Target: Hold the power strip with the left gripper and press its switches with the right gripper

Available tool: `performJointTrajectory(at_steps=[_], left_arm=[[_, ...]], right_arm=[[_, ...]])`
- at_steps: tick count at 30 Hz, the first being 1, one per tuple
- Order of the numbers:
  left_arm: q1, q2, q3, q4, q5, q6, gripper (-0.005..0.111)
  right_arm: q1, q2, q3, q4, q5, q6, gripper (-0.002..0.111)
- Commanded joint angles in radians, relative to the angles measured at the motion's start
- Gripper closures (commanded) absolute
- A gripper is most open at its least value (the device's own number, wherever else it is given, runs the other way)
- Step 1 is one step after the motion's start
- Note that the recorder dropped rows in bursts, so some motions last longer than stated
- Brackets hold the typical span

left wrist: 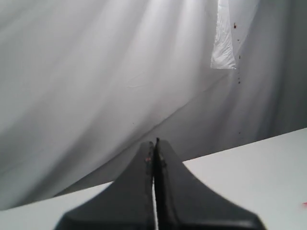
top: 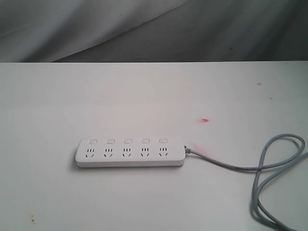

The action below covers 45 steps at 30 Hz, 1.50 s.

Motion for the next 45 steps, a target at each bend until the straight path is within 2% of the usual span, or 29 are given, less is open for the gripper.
performJointTrajectory(at_steps=[1,8,15,18,20,25,29,31,33,45], left_arm=[[0.004,-0.101,0.11,-0.012,-0.024,-0.083,0.107],[0.004,-0.286,0.295,-0.02,-0.067,-0.152,0.107],[0.004,-0.387,0.364,-0.013,-0.079,-0.158,0.107],[0.004,-0.403,0.376,0.022,-0.073,-0.209,0.107],[0.004,-0.406,0.378,0.086,-0.072,-0.277,0.107],[0.004,-0.406,0.378,0.386,-0.037,-0.605,0.107],[0.004,-0.406,0.378,0.668,0.134,-0.925,0.107],[0.004,-0.406,0.378,0.756,0.221,-1.003,0.107],[0.004,-0.406,0.383,0.772,0.272,-1.008,0.107],[0.004,-0.433,0.402,0.749,0.262,-1.003,0.107]], right_arm=[[-0.008,-0.005,0.003,-0.012,0.006,0.005,0.108],[-0.008,-0.005,0.003,-0.012,0.006,0.005,0.108],[-0.008,-0.005,0.003,-0.012,0.006,0.005,0.108],[-0.008,-0.005,0.003,-0.012,0.006,0.005,0.108],[-0.008,-0.005,0.003,-0.012,0.006,0.005,0.108],[-0.008,-0.005,0.003,-0.012,0.006,0.005,0.108],[-0.008,-0.005,0.003,-0.012,0.006,0.005,0.108],[-0.008,-0.005,0.003,-0.012,0.006,0.005,0.108],[-0.008,-0.005,0.003,-0.012,0.006,0.005,0.108],[-0.008,-0.005,0.003,-0.012,0.006,0.005,0.108]])
